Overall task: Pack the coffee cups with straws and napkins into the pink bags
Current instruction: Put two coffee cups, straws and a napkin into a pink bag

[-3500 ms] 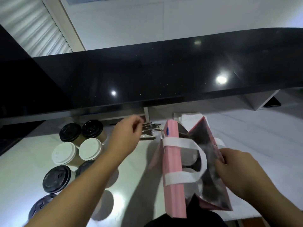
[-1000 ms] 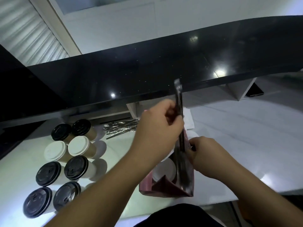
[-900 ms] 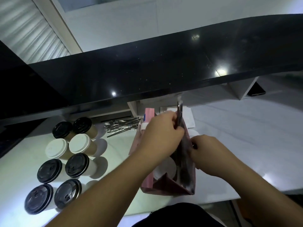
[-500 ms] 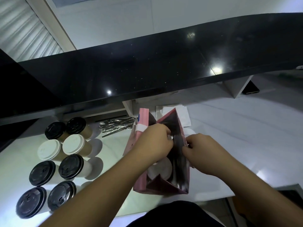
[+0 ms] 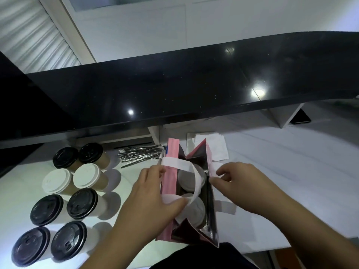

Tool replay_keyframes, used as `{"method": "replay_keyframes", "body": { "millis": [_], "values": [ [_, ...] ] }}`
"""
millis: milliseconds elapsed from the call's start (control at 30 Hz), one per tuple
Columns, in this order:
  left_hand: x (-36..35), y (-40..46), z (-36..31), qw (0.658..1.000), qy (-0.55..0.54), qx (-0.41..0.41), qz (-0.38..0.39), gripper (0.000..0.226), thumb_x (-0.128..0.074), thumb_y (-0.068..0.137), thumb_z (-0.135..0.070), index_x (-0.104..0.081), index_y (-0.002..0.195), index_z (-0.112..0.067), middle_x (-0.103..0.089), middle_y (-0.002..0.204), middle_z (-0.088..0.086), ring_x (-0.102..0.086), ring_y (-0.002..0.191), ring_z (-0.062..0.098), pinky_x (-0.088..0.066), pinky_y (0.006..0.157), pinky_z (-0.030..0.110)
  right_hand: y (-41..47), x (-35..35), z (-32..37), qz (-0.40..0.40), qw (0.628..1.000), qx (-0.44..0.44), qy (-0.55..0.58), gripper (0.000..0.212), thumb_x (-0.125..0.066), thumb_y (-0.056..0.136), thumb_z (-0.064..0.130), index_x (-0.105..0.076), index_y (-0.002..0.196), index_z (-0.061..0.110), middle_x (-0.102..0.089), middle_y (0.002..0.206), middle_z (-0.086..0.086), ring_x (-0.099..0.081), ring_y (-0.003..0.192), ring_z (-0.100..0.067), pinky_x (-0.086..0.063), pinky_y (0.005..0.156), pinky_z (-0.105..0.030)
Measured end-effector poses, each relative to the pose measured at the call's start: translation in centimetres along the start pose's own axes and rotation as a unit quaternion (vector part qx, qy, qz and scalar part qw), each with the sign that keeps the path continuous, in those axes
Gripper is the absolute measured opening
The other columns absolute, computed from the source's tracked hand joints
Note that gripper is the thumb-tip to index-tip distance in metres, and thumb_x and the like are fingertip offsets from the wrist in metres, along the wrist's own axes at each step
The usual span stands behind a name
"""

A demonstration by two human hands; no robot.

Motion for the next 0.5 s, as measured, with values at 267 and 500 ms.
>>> {"method": "replay_keyframes", "body": {
  "millis": [267,500],
  "values": [
    [-0.1,-1.5,0.5,0.999,-0.018,0.016,0.034,0.094,-0.076,0.061,-0.068,-0.016,0.134,-0.066,-0.038,0.124,-0.031,-0.060,0.109,0.005,-0.057,0.083,0.033,2.8,2.1,3.0,-0.149,0.984,0.100,-0.002,0.016,-0.060,0.096,0.046,-0.053,0.106,0.034,-0.059,0.098,0.017,-0.056,0.083,-0.002,-0.045,0.068,-0.017],
    [0.8,-2.0,1.5,0.995,-0.084,0.058,0.001,0.044,-0.060,0.070,-0.062,-0.041,0.109,-0.055,-0.049,0.115,-0.050,-0.059,0.095,-0.018,-0.059,0.067,0.029,8.0,1.3,3.5,-0.059,0.991,0.105,-0.050,0.035,-0.057,0.099,0.031,-0.061,0.134,0.026,-0.061,0.134,0.001,-0.056,0.116,-0.021,-0.048,0.093,-0.033]
  ]
}}
Point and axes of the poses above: each hand's wrist, its own y-axis towards the middle knuckle, its own x-axis out of the back of the hand, z = x × y, the point moved 5 cm from there along y, towards the middle knuckle
